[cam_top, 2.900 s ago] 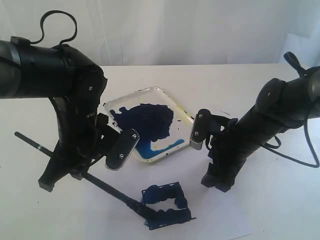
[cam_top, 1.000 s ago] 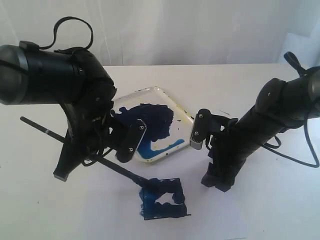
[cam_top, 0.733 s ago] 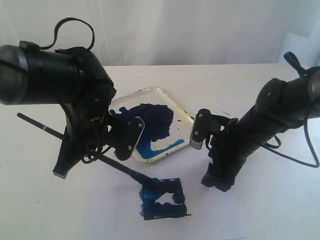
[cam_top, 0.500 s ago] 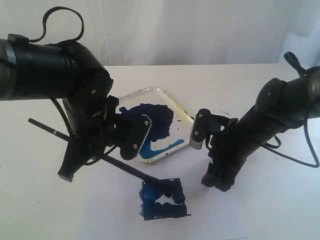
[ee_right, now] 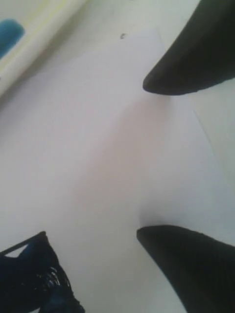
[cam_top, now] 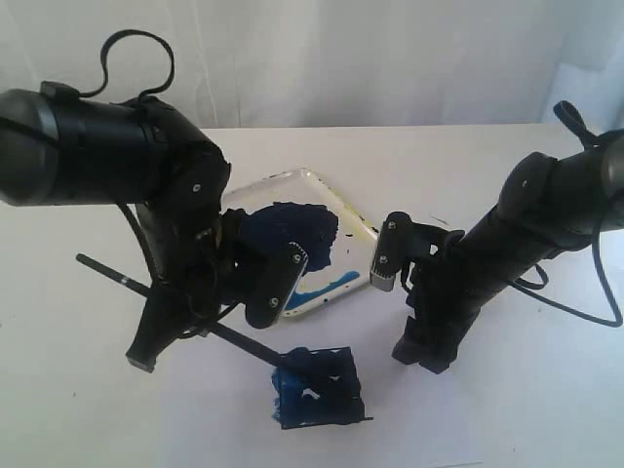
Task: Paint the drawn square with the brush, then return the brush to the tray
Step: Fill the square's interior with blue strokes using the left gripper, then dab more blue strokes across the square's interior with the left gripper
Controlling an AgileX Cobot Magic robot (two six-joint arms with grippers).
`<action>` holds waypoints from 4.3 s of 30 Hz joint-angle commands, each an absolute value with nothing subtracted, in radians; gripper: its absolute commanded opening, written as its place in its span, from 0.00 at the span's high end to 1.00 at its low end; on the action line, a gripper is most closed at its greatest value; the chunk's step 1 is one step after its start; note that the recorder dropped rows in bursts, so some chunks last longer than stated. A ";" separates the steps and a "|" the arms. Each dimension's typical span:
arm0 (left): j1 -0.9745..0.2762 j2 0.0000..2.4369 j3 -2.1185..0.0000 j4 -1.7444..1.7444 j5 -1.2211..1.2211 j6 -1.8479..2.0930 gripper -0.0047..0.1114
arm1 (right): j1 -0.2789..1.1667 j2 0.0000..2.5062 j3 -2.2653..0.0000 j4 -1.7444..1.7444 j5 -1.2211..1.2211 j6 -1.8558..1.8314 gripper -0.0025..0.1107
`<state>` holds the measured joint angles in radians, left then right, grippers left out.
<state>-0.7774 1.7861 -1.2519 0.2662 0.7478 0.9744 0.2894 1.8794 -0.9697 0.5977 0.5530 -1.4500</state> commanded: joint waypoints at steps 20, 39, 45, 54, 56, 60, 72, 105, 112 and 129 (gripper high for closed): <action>-0.781 1.804 -1.246 0.516 0.897 0.828 0.96 | 0.290 1.888 -0.965 0.580 0.532 -1.452 0.37; -0.781 1.799 -1.246 0.324 0.767 0.895 0.96 | 0.290 1.888 -0.965 0.580 0.532 -1.452 0.37; -0.781 1.825 -1.246 0.347 0.761 0.873 0.96 | 0.290 1.888 -0.965 0.580 0.532 -1.452 0.37; -0.781 1.825 -1.246 0.498 0.808 0.760 0.96 | 0.290 1.888 -0.965 0.580 0.532 -1.452 0.38; -0.781 1.825 -1.246 0.498 0.800 0.760 0.96 | 0.290 1.888 -0.965 0.580 0.532 -1.452 0.38; -0.781 1.799 -1.246 0.427 0.722 0.760 0.96 | 0.290 1.888 -0.965 0.580 0.532 -1.452 0.38; -0.781 1.838 -1.246 0.341 0.785 0.890 0.96 | 0.290 1.888 -0.965 0.580 0.534 -1.450 0.38; -0.839 1.810 -1.246 0.543 0.843 0.780 0.96 | 0.290 1.888 -0.965 0.580 0.532 -1.431 0.38; -0.839 1.770 -1.246 0.401 0.780 0.860 0.96 | 0.290 1.888 -0.965 0.580 0.530 -1.431 0.38; -0.839 1.848 -1.228 0.561 0.839 0.743 0.96 | 0.290 1.888 -0.965 0.580 0.534 -1.431 0.38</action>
<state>-0.8352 1.8492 -1.2366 0.5099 0.7936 0.7834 0.2894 1.8794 -0.9697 0.5977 0.5452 -1.4313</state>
